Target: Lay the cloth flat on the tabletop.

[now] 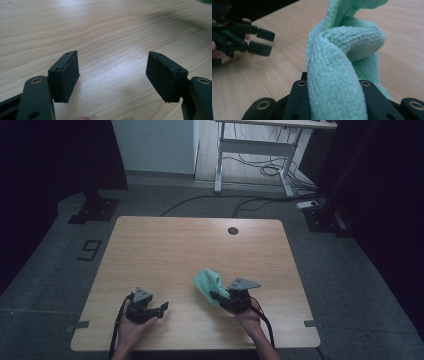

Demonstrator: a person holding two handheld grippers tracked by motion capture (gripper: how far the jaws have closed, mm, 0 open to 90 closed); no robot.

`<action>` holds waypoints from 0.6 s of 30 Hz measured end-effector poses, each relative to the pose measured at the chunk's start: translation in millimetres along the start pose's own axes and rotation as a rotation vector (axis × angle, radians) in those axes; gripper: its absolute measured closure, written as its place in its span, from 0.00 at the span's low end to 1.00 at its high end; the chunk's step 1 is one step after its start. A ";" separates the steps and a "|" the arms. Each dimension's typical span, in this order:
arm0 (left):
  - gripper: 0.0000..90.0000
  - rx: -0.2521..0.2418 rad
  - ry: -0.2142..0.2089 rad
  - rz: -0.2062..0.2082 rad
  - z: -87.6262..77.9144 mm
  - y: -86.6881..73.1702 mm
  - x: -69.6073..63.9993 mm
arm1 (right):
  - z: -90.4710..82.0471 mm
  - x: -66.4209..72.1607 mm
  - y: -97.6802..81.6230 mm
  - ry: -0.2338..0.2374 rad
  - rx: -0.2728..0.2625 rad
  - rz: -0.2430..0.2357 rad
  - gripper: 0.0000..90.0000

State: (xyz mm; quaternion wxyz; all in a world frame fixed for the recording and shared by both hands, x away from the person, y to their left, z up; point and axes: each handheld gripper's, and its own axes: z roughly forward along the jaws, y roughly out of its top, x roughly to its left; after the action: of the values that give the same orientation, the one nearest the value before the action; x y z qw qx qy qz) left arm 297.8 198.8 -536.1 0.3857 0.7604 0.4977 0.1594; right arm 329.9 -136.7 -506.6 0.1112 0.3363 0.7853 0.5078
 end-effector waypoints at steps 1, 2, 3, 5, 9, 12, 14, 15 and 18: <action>0.30 -0.001 0.000 0.001 -0.1 0.0 -0.2 | 1.9 0.6 -2.0 0.001 0.008 0.002 0.83; 0.30 -0.001 0.001 0.001 -0.1 0.2 -0.3 | 3.6 1.2 -4.0 0.001 0.016 0.000 0.83; 0.30 -0.001 0.002 0.002 -0.1 0.3 -0.5 | 5.7 1.7 -5.9 0.002 0.024 0.001 0.83; 0.30 0.002 -0.001 0.001 -0.2 0.6 -1.3 | 11.0 2.2 -9.6 -0.001 0.036 0.000 0.83; 0.30 0.001 -0.005 0.003 -1.2 1.9 -4.7 | 24.9 5.0 -17.5 0.008 0.072 0.006 0.81; 0.31 -0.007 -0.005 -0.003 -1.3 2.9 -5.8 | 36.3 10.9 -22.6 0.020 0.110 -0.016 0.80; 0.31 -0.005 -0.003 -0.006 -0.7 2.9 -6.0 | 40.6 13.0 -24.7 0.018 0.120 -0.025 0.77; 0.32 -0.004 -0.003 -0.006 -0.5 2.8 -6.2 | 41.8 13.6 -25.7 0.015 0.124 -0.022 0.77; 0.32 -0.006 -0.008 -0.008 -1.0 3.0 -8.0 | 42.5 15.6 -26.7 0.006 0.117 -0.014 0.67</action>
State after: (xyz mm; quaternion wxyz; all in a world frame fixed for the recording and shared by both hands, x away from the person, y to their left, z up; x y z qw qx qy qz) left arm 295.5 191.5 -532.1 0.3906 0.7580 0.4985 0.1563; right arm 329.1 -102.8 -546.8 0.0926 0.3351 0.8163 0.4614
